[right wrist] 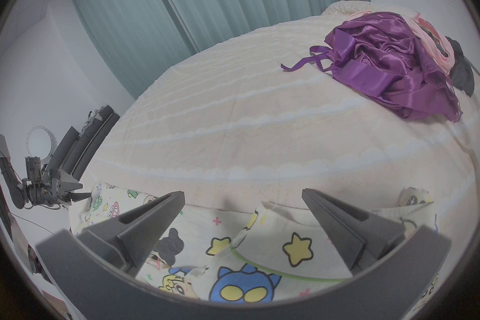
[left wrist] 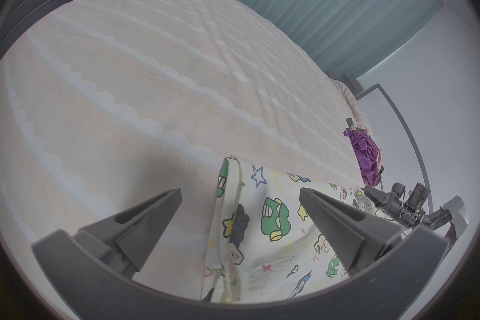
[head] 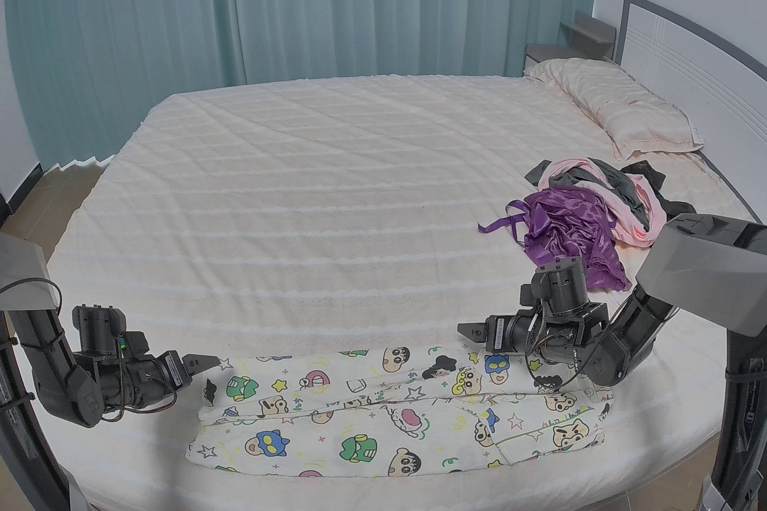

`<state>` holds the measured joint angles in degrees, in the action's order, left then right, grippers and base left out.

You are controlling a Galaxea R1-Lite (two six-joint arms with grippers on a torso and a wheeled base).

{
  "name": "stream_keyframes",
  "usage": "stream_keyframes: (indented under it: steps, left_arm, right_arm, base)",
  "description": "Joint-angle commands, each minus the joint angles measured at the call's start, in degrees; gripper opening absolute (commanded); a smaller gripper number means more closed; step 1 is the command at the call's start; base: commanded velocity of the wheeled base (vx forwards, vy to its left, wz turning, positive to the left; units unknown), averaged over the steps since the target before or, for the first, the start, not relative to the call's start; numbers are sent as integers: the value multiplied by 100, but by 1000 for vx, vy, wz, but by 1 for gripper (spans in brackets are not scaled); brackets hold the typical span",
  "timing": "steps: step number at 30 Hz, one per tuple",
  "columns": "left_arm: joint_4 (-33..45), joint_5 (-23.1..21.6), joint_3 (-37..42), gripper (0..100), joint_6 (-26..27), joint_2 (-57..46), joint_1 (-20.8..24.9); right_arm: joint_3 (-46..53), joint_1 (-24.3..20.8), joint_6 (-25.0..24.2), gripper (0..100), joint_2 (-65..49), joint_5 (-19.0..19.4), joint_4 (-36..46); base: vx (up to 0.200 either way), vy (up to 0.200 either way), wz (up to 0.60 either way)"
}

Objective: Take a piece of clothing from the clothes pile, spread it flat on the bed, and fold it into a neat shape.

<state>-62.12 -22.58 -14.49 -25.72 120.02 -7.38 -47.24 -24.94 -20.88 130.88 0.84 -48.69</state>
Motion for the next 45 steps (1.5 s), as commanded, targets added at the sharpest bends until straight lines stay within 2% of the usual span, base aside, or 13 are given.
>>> stream_keyframes:
  steps: [1,4,5,29,30,37,44,45]
  left_arm:
    - [-2,-1,-1,100,6,4,-1]
    - [-2,-1,-1,100,-3,4,8]
    - [-2,-1,-1,100,-3,4,-1]
    - [-2,8,-1,100,6,-5,-1]
    - [-2,8,-1,100,6,-5,-1]
    - [-2,8,26,100,6,-119,-1]
    - [227,-1,245,100,-126,-971,52]
    - [491,-1,316,100,-152,-1182,219]
  right_arm:
    - [-66,-37,14,100,184,-5,9]
    - [-66,-37,40,100,192,-14,9]
    - [-75,-37,49,0,192,-14,9]
    - [-216,-213,67,0,87,-277,26]
    - [-216,-213,76,100,96,-277,35]
    - [-119,-160,32,100,-106,-321,0]
    - [197,-28,-47,100,-467,-392,-53]
    - [321,-28,-153,100,-537,-401,-62]
  base:
    - [0,0,0]
    - [0,0,0]
    - [0,0,0]
    - [0,0,0]
    - [0,0,0]
    - [0,0,0]
    - [0,0,0]
    - [0,0,0]
